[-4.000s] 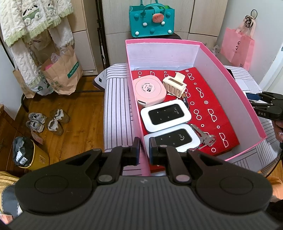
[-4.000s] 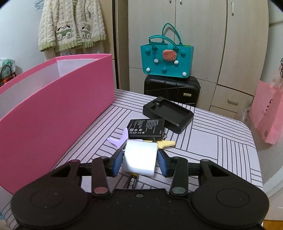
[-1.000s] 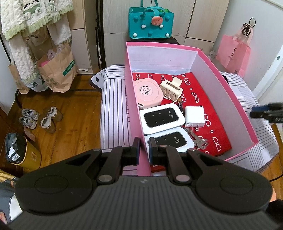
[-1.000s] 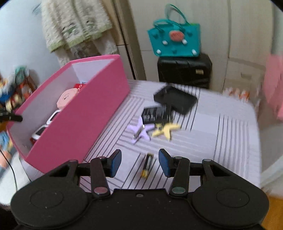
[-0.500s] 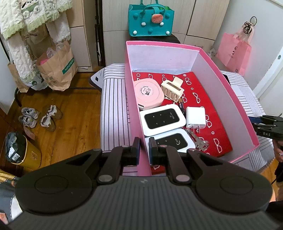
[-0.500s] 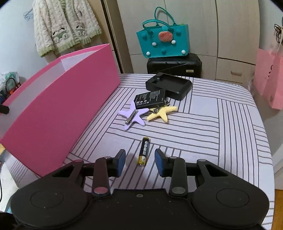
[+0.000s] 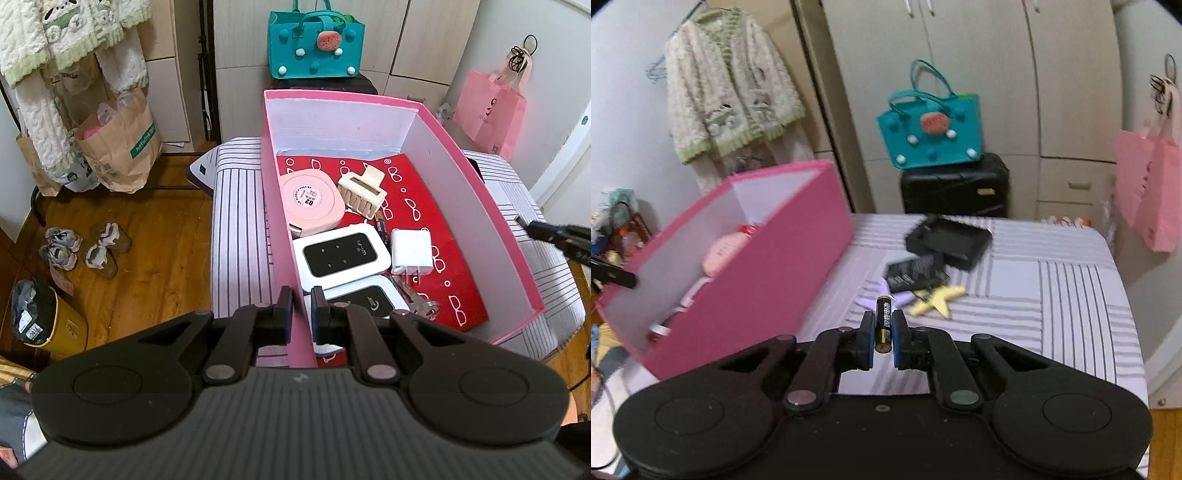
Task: Organize rigid objects
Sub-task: 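Grasp the second AA battery with the right tool, then carry the AA battery into the pink box and open the right tool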
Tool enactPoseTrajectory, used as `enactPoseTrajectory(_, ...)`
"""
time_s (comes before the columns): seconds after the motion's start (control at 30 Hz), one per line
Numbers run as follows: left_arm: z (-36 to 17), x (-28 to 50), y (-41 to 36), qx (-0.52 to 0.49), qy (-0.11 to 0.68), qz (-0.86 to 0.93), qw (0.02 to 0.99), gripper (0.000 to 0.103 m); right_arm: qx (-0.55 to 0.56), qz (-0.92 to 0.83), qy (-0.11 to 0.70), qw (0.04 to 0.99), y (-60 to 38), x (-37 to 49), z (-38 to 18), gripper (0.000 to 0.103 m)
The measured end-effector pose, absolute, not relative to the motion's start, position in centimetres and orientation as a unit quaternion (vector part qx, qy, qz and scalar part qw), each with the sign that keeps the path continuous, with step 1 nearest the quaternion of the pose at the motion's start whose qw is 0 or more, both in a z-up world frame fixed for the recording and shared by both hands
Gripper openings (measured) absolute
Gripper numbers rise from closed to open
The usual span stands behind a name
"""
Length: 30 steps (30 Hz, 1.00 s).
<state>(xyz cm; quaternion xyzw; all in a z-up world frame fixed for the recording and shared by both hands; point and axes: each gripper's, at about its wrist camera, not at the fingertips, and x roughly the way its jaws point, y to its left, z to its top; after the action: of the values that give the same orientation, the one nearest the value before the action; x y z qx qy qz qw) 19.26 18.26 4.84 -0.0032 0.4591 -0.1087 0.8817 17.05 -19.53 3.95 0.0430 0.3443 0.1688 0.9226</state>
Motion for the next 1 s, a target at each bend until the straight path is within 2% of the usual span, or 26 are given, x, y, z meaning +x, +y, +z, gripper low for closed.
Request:
enactPoseTrajectory(0.23,4.9,19.4,18.2,0.002,0.458,-0.112,0.882,0.009,0.043,0.263,0.329,0.906,-16.6,17.3,8.8,0.011)
enactPoseTrajectory(0.43,5.6,19.5,18.4,0.007,0.46,-0.124,0.879,0.008,0.038,0.358,0.356,0.862,-11.2,19.7,10.9,0.011)
enactPoseTrajectory(0.6,5.6,19.6,18.3,0.014,0.46,-0.126,0.879,0.007,0.01,0.399,0.401,0.825,-5.6,22.6,10.3,0.011)
enactPoseTrajectory(1.0,5.6,19.3,17.1,0.061,0.458,-0.124,0.878,0.007,-0.081,0.376,0.476,0.791,3.2,27.1,5.9,0.011)
